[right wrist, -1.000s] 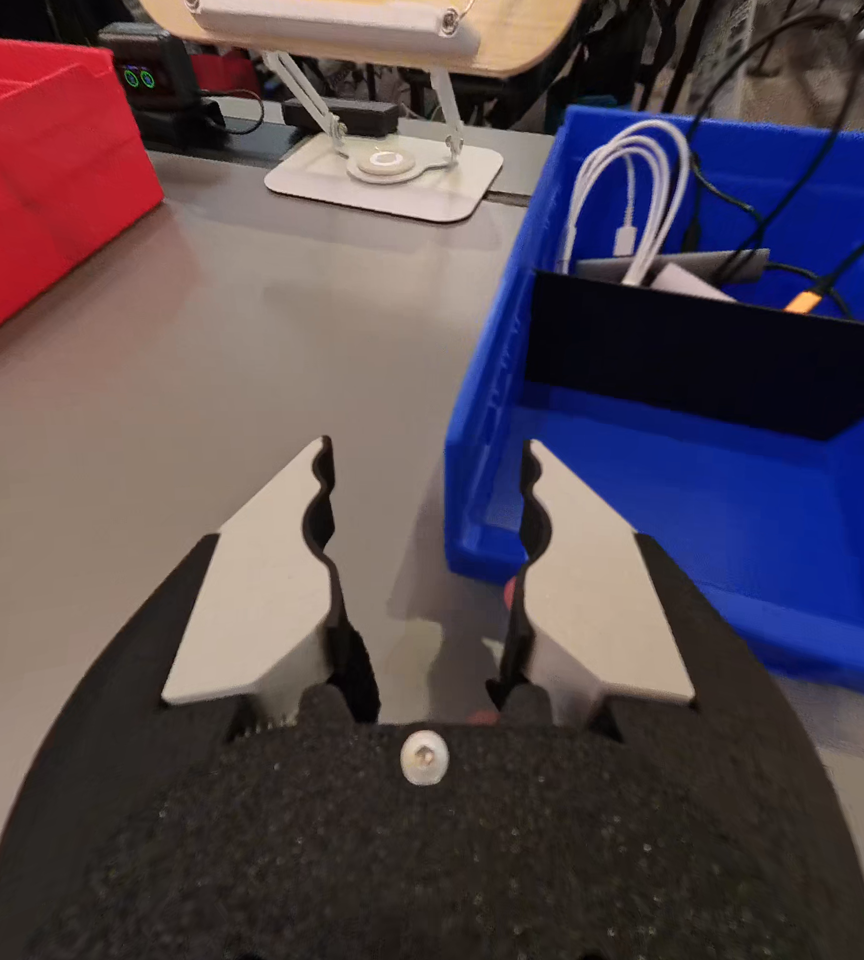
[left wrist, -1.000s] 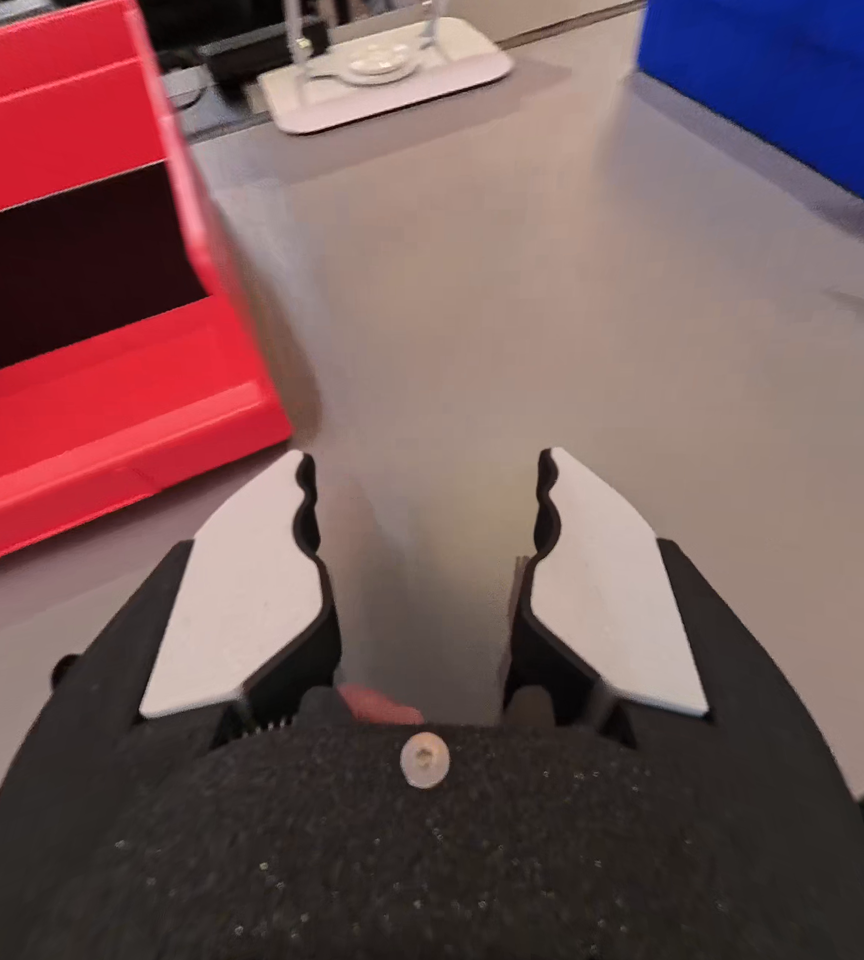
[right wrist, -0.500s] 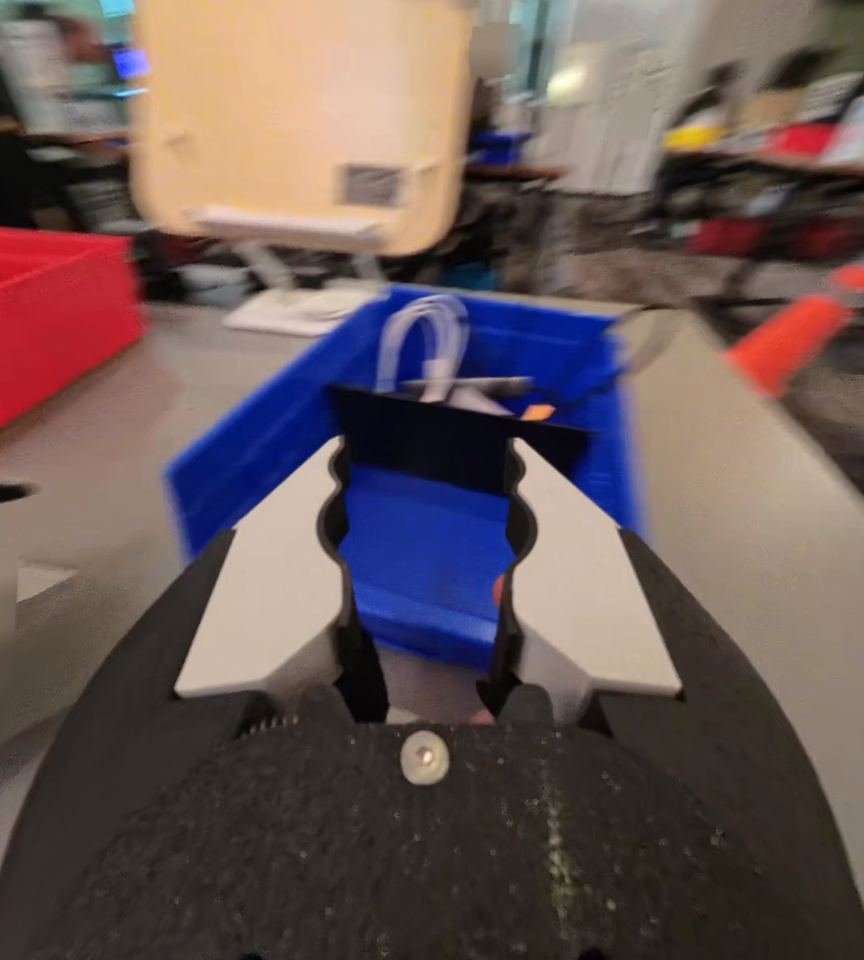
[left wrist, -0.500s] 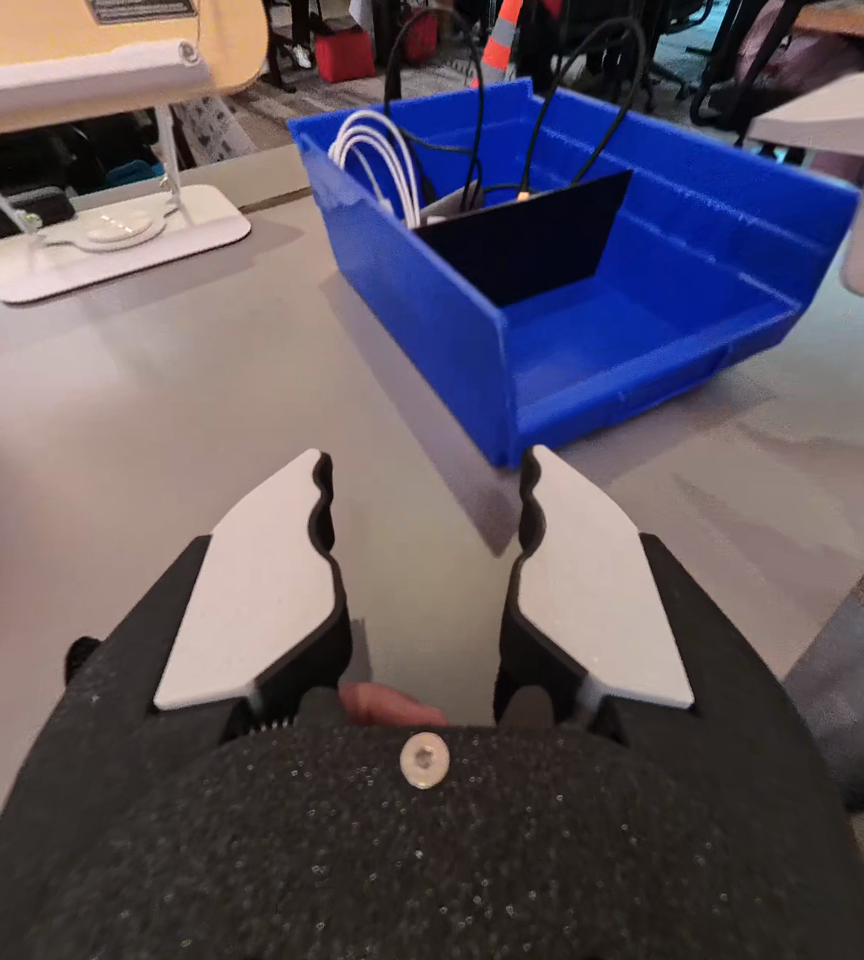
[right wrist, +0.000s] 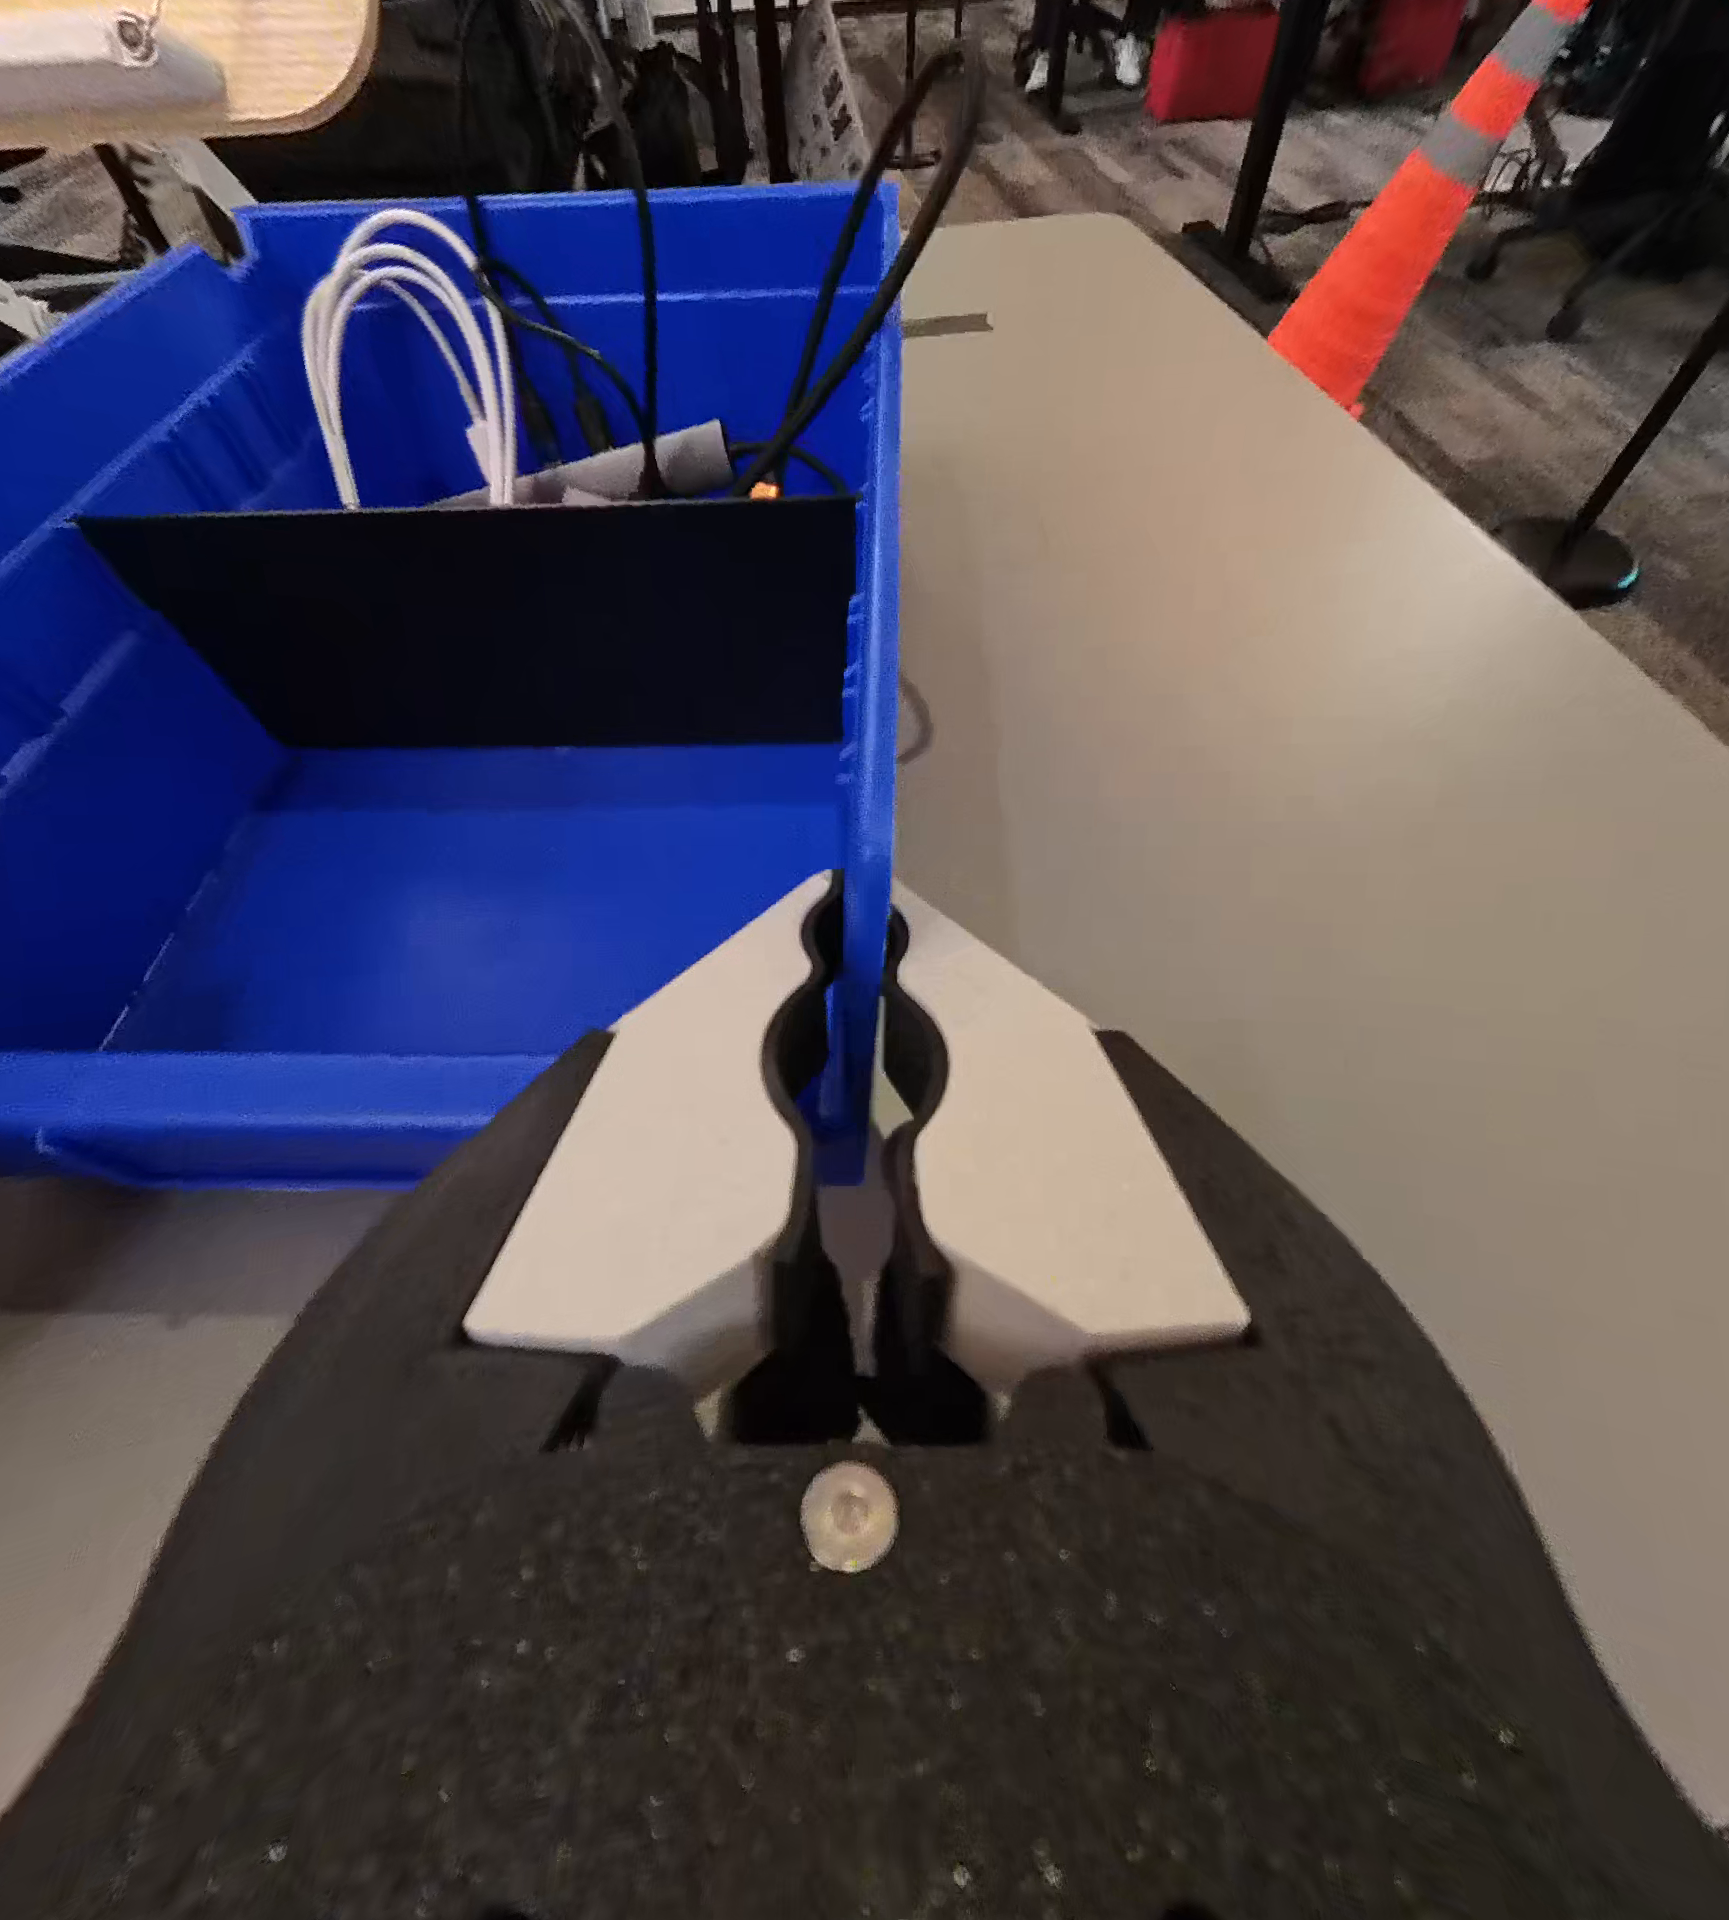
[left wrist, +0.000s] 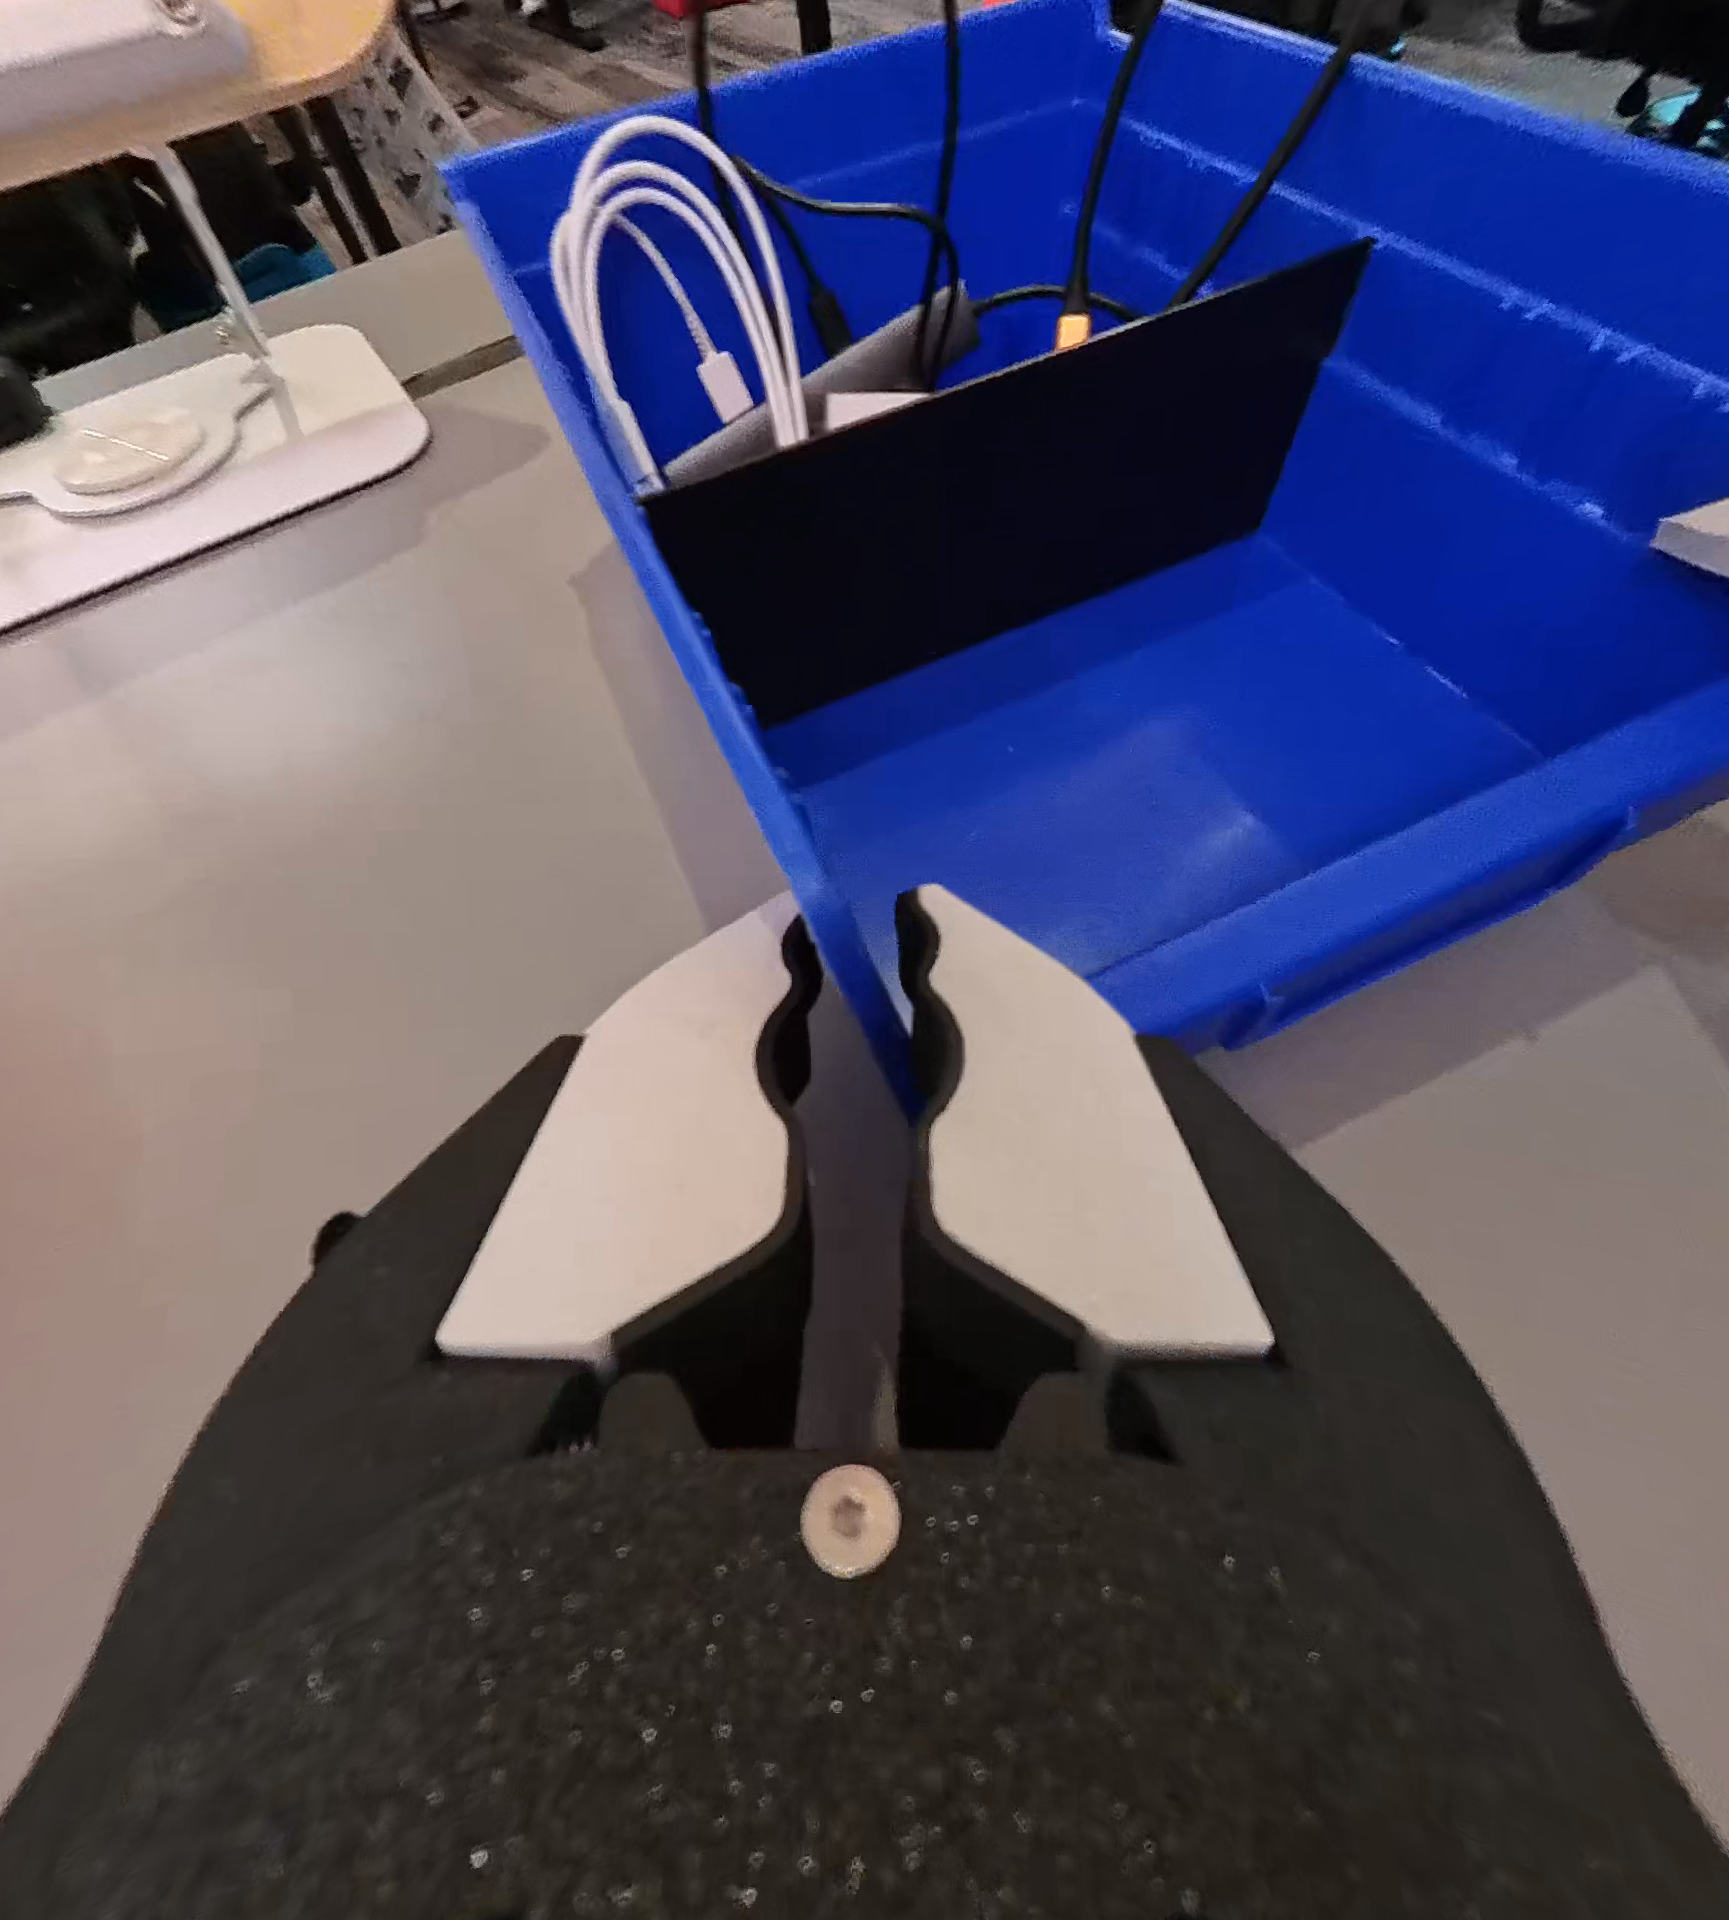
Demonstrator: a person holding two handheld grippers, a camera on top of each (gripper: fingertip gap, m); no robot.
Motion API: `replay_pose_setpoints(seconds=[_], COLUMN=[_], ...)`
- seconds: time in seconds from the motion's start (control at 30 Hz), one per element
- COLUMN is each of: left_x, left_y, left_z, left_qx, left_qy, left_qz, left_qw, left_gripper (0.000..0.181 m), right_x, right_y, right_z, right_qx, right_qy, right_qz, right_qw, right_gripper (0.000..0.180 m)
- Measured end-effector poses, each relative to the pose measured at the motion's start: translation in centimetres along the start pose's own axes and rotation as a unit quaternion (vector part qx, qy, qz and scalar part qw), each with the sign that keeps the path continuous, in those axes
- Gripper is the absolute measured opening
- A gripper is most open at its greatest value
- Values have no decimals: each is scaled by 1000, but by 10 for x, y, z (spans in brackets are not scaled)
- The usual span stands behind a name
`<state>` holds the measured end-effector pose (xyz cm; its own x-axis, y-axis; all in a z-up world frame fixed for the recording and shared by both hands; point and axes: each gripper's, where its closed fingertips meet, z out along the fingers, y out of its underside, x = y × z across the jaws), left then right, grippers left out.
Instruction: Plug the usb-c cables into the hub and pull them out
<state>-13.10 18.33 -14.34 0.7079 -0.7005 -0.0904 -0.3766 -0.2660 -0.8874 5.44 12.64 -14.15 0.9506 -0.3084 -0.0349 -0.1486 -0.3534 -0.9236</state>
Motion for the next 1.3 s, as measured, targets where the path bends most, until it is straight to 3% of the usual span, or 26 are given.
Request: replay_pose_setpoints(seconds=[0.03, 0.3, 0.63, 0.8, 0.93, 0.97, 1.03, 1.1, 1.2, 1.3], left_x=[-3, -42, -128, -164, -172, -170, -163, -171, -234, -331], left_y=[0, -5, 17, 42, 54, 54, 51, 40, 30, 64], left_z=[-2, -28, -81, -84, -79, -80, -86, -106, -160, -219], left_qx=[4, 37, 40, 8, -2, -8, -4, 33, 85, 42], left_qy=[-8, -63, -173, -177, -165, -153, -118, -120, -225, -368], left_qz=[5, -5, -30, -46, -30, -36, -54, -57, -43, -58], left_qw=[1000, 997, 984, 983, 986, 988, 992, 991, 970, 927], left_gripper=[11, 5, 5, 5, 7, 9, 46, 52, 52, 54], right_x=[-3, -42, -149, -191, -203, -204, -204, -202, -197, -186], right_y=[0, -21, -30, -15, -7, -7, -6, -9, -17, -32], right_z=[-2, -12, 14, 27, 32, 32, 30, 24, -1, -24], right_qx=[1, 41, 59, 36, 17, 13, 3, 4, 34, 80], right_qy=[3, -1, -100, -141, -167, -175, -192, -217, -268, -272], right_qz=[-4, -29, -82, -124, -105, -93, -79, -66, -75, -75], right_qw=[1000, 999, 990, 982, 980, 980, 978, 974, 960, 956], right_gripper=[1, 1, 2, 4, 6, 6, 9, 28, 43, 44])
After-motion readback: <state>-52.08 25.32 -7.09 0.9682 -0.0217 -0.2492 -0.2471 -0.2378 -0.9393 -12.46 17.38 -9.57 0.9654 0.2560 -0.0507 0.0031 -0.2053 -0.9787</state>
